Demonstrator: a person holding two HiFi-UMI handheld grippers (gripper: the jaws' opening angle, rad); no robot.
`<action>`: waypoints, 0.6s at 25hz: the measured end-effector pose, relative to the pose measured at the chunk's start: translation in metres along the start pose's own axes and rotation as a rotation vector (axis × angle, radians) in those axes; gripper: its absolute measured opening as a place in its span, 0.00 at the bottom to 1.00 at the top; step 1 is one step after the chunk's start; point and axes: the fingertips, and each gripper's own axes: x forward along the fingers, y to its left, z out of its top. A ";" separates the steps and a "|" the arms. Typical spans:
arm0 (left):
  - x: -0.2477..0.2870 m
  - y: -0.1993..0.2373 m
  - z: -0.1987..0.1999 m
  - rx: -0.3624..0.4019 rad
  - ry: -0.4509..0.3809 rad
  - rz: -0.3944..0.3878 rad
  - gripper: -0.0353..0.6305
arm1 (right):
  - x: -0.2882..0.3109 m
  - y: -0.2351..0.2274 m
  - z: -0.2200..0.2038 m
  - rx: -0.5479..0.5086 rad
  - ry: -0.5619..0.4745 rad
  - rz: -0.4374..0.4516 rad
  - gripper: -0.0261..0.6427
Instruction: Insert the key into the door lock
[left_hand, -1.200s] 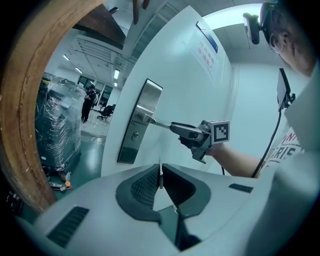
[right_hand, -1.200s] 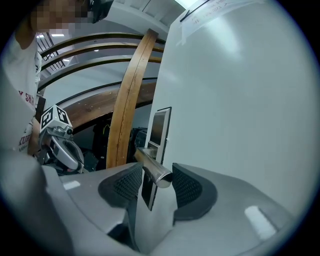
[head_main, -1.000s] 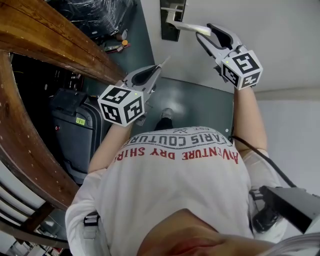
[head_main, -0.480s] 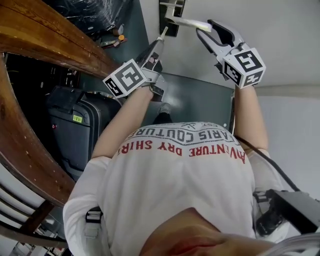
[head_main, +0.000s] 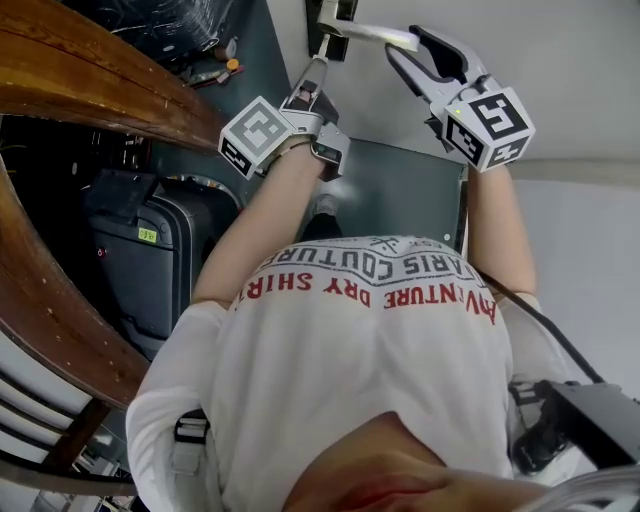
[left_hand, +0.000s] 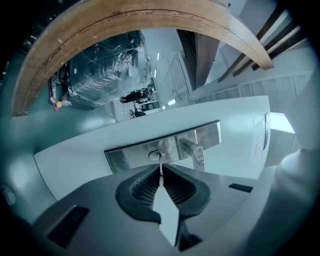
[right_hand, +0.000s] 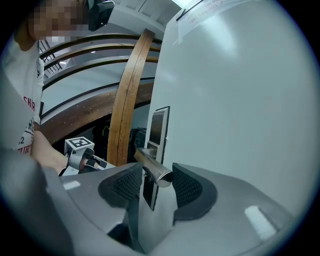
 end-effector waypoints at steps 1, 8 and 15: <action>0.001 0.000 0.000 -0.018 -0.007 -0.003 0.09 | 0.000 0.000 0.000 0.002 0.000 0.000 0.31; 0.003 0.006 -0.001 -0.094 -0.025 -0.002 0.09 | 0.000 0.001 -0.002 0.011 0.002 -0.004 0.31; 0.004 0.006 -0.002 -0.115 -0.034 -0.009 0.09 | 0.001 0.002 -0.003 0.014 0.002 -0.004 0.31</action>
